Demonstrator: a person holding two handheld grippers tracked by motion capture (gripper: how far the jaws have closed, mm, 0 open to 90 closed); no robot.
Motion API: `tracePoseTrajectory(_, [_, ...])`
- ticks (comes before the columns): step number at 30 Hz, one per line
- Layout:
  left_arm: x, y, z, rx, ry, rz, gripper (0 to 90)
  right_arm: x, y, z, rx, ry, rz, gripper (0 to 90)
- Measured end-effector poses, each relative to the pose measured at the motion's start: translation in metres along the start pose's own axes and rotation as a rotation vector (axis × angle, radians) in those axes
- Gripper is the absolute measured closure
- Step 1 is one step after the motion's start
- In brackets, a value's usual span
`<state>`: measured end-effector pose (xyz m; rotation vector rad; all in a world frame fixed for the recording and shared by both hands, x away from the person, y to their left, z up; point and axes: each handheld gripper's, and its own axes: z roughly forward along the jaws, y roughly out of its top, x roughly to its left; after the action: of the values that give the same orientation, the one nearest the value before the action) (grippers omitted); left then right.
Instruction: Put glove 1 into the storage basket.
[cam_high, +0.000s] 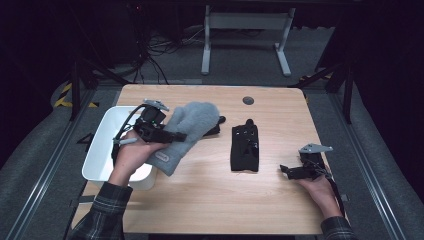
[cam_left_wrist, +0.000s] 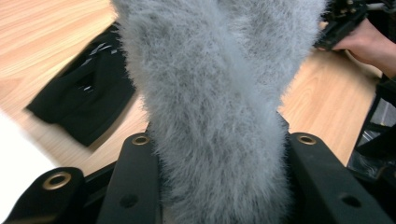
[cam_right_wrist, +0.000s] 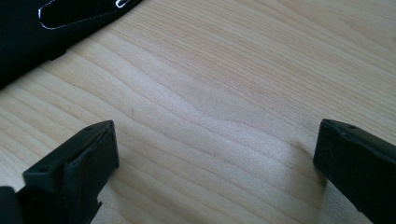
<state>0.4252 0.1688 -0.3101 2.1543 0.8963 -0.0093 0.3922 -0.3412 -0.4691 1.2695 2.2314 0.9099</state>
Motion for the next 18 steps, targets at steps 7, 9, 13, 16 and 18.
tracePoseTrajectory(7, [0.022, -0.015, -0.027, -0.029, 0.051, -0.054, 62.5, 0.000, 0.000, 0.000, 0.000, 0.000, 0.000, 0.3])
tracePoseTrajectory(9, [0.028, -0.019, -0.035, -0.044, 0.061, -0.073, 62.5, 0.000, 0.000, 0.000, 0.000, 0.001, 0.000, 0.3])
tracePoseTrajectory(13, [0.041, -0.031, -0.046, -0.053, 0.088, -0.115, 62.5, 0.000, 0.000, 0.000, 0.000, 0.001, 0.000, 0.3])
tracePoseTrajectory(16, [0.051, -0.041, -0.052, -0.056, 0.103, -0.145, 62.5, 0.000, 0.000, 0.000, 0.000, 0.001, 0.000, 0.3])
tracePoseTrajectory(18, [0.058, -0.047, -0.055, -0.060, 0.114, -0.169, 62.5, 0.000, 0.000, 0.000, 0.000, 0.001, 0.000, 0.3])
